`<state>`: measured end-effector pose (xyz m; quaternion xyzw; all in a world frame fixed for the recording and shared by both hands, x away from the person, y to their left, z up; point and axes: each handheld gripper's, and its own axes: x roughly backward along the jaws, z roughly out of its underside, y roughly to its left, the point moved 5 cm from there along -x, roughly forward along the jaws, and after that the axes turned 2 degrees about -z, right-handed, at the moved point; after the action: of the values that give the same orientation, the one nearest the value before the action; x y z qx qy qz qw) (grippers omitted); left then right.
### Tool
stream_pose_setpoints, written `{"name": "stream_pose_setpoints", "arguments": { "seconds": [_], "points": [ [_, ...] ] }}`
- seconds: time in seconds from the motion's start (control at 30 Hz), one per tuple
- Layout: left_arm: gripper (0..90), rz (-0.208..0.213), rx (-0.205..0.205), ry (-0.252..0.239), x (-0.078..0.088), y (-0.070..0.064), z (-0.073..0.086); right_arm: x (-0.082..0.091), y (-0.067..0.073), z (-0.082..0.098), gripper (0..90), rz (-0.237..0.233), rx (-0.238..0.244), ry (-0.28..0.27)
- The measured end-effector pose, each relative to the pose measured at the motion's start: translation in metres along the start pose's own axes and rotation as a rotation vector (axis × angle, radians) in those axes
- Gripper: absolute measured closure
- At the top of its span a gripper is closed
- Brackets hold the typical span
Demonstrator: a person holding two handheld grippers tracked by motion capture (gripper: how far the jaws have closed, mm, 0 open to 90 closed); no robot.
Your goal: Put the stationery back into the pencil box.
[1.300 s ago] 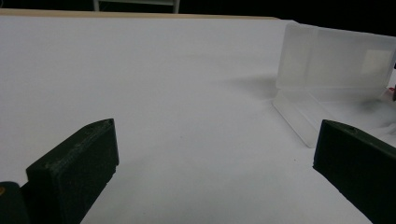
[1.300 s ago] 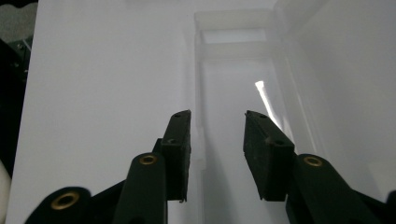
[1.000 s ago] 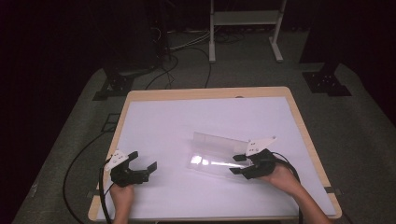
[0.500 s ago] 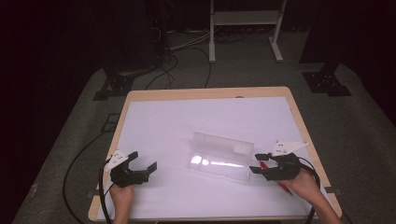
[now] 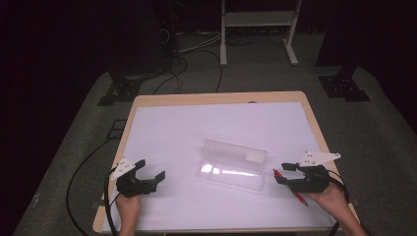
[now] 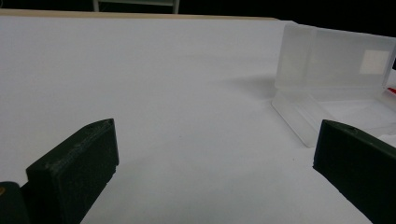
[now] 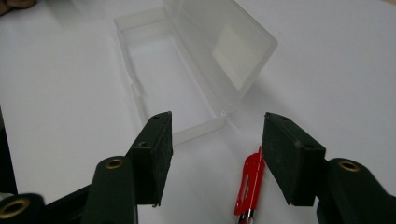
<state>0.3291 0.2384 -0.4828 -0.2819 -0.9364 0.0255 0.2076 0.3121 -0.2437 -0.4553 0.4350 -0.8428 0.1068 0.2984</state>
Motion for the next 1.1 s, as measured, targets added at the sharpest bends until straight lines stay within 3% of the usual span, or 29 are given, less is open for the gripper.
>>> {"name": "stream_pose_setpoints", "arguments": {
  "seconds": [0.27,0.7,1.1],
  "points": [
    [0.0,0.001,0.005,-0.002,0.001,0.000,0.000,0.003,-0.007,0.008,42.3,0.045,-0.018,0.009],
    [0.0,0.000,0.005,-0.003,0.000,0.000,0.000,0.001,-0.010,0.022,40.8,0.067,-0.054,0.029],
    [0.0,-0.001,0.003,-0.001,0.000,0.000,0.000,0.001,-0.010,0.034,43.7,0.089,-0.059,0.055]
  ]
}}
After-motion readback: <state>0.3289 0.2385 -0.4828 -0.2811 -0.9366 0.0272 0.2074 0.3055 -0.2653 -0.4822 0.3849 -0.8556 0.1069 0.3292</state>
